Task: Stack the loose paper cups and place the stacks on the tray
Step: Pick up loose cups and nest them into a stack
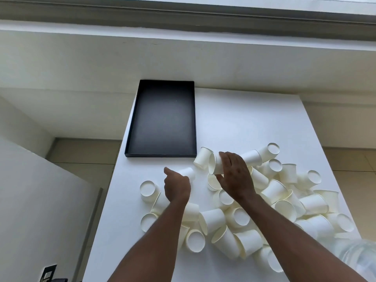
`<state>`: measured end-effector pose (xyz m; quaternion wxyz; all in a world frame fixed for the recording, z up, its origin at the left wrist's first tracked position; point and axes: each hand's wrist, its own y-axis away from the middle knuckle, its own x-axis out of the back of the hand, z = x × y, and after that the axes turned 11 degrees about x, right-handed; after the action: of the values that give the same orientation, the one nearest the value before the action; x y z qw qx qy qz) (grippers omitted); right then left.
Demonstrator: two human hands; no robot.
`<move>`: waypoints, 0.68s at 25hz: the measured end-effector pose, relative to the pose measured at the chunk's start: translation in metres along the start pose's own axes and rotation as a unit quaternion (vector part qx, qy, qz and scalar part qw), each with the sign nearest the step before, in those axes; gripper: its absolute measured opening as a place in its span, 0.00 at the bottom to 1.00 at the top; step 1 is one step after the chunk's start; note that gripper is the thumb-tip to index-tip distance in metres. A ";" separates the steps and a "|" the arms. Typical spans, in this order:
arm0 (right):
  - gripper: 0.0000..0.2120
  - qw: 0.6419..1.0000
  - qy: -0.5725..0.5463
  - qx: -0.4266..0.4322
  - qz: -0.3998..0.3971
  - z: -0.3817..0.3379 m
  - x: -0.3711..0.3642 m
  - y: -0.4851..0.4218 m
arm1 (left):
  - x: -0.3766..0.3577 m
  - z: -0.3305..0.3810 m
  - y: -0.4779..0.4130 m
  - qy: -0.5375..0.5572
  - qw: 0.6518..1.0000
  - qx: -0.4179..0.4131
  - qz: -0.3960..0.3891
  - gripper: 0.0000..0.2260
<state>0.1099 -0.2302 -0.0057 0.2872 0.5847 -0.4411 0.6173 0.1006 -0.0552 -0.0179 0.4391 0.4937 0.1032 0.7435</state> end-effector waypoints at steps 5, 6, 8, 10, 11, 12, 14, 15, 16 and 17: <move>0.32 0.998 0.016 0.015 -0.059 0.006 0.007 -0.007 | 0.008 0.005 0.007 0.033 0.991 -0.132 0.014 0.15; 0.32 0.998 0.014 0.019 -0.064 0.004 0.009 -0.010 | 0.011 0.007 0.012 0.036 0.987 -0.158 0.007 0.16; 0.30 0.997 0.005 0.027 -0.068 -0.001 0.013 -0.017 | 0.012 0.008 0.021 0.049 0.977 -0.209 -0.013 0.20; 0.30 0.995 -0.007 0.044 -0.084 -0.006 0.016 -0.023 | 0.014 0.011 0.028 0.062 0.964 -0.260 -0.017 0.20; 0.30 0.994 -0.014 0.057 -0.096 -0.007 0.017 -0.024 | 0.015 0.013 0.030 0.068 0.958 -0.279 -0.015 0.19; 0.30 0.992 -0.024 0.065 -0.105 -0.009 0.016 -0.024 | 0.017 0.014 0.030 0.079 0.953 -0.292 -0.014 0.19; 0.32 0.991 -0.055 0.062 -0.109 -0.013 0.016 -0.024 | 0.019 0.015 0.032 0.112 0.950 -0.289 -0.036 0.18; 0.32 0.990 -0.073 0.060 -0.103 -0.017 0.015 -0.025 | 0.020 0.015 0.033 0.127 0.950 -0.279 -0.064 0.18; 0.31 0.989 -0.090 0.063 -0.095 -0.021 0.014 -0.025 | 0.020 0.014 0.034 0.140 0.948 -0.268 -0.099 0.18; 0.31 0.988 -0.102 0.069 -0.088 -0.026 0.013 -0.026 | 0.020 0.013 0.036 0.146 0.945 -0.261 -0.132 0.18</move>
<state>0.1184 -0.1975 0.0143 0.2525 0.6996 -0.3714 0.5558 0.0895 -0.0653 0.0222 0.6269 0.2300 0.0326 0.7436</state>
